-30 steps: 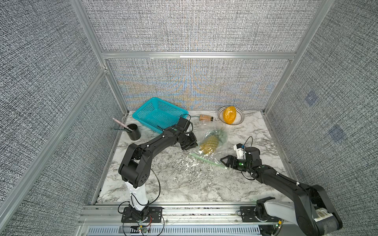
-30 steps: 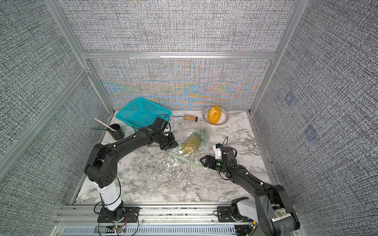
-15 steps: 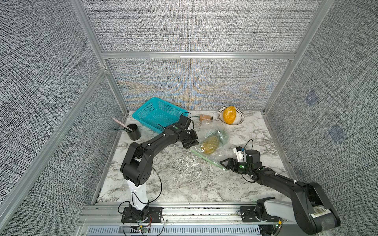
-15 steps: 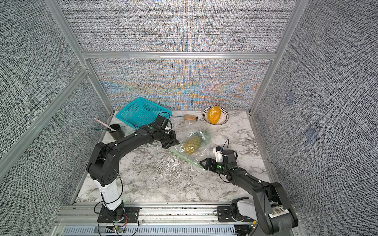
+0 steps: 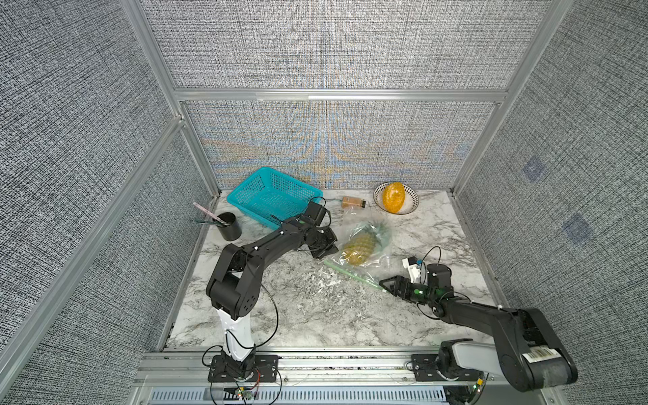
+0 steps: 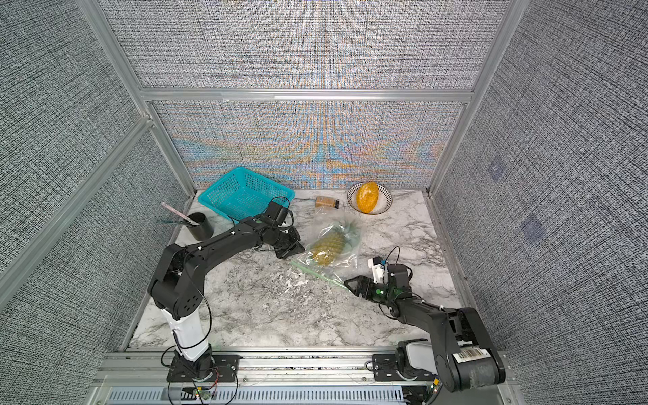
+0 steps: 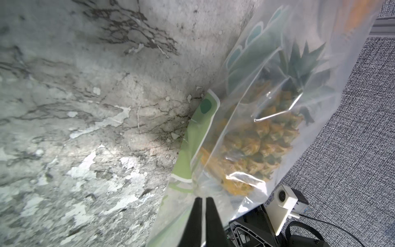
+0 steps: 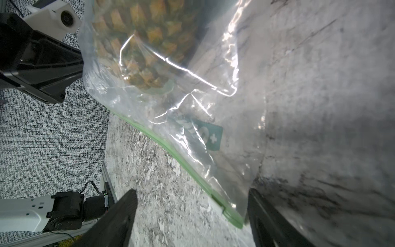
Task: Open the zip-top bag and take out the pineapple
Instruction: Pick up the zipper food storage bag at the center of the board.
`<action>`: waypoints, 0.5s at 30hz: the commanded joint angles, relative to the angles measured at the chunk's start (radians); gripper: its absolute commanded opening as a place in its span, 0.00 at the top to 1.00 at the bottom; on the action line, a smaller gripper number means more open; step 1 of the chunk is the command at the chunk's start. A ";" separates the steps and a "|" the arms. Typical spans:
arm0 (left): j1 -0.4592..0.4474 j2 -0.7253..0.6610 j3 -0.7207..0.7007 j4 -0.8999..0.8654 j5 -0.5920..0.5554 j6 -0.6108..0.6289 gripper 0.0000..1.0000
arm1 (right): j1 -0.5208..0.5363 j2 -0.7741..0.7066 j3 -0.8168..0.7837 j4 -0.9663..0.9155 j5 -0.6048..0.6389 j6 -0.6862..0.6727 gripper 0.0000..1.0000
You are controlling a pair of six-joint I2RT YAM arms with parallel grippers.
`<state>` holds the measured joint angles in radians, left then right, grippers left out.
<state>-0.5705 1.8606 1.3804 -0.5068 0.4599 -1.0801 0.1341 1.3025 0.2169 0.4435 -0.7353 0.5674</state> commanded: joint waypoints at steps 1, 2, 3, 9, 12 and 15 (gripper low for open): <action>0.001 -0.018 0.005 -0.039 -0.017 0.026 0.66 | -0.004 0.028 0.012 -0.008 0.008 -0.020 0.17; 0.001 -0.019 0.004 -0.046 -0.017 0.028 0.61 | -0.005 0.035 0.017 -0.003 0.006 -0.021 0.19; 0.001 -0.021 0.003 -0.049 -0.017 0.028 0.58 | -0.006 0.036 0.021 0.004 0.006 -0.018 0.21; 0.001 -0.032 -0.018 -0.053 -0.024 0.023 0.56 | -0.006 0.039 0.084 0.011 -0.019 0.027 0.68; 0.000 -0.028 -0.011 -0.057 -0.040 0.011 0.57 | 0.001 0.037 0.118 -0.005 -0.056 0.045 0.88; -0.006 -0.021 0.030 -0.096 -0.057 0.041 0.57 | 0.013 0.002 0.134 -0.032 -0.061 0.054 0.91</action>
<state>-0.5735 1.8381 1.3823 -0.5663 0.4267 -1.0687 0.1390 1.3273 0.3386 0.4355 -0.7670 0.6044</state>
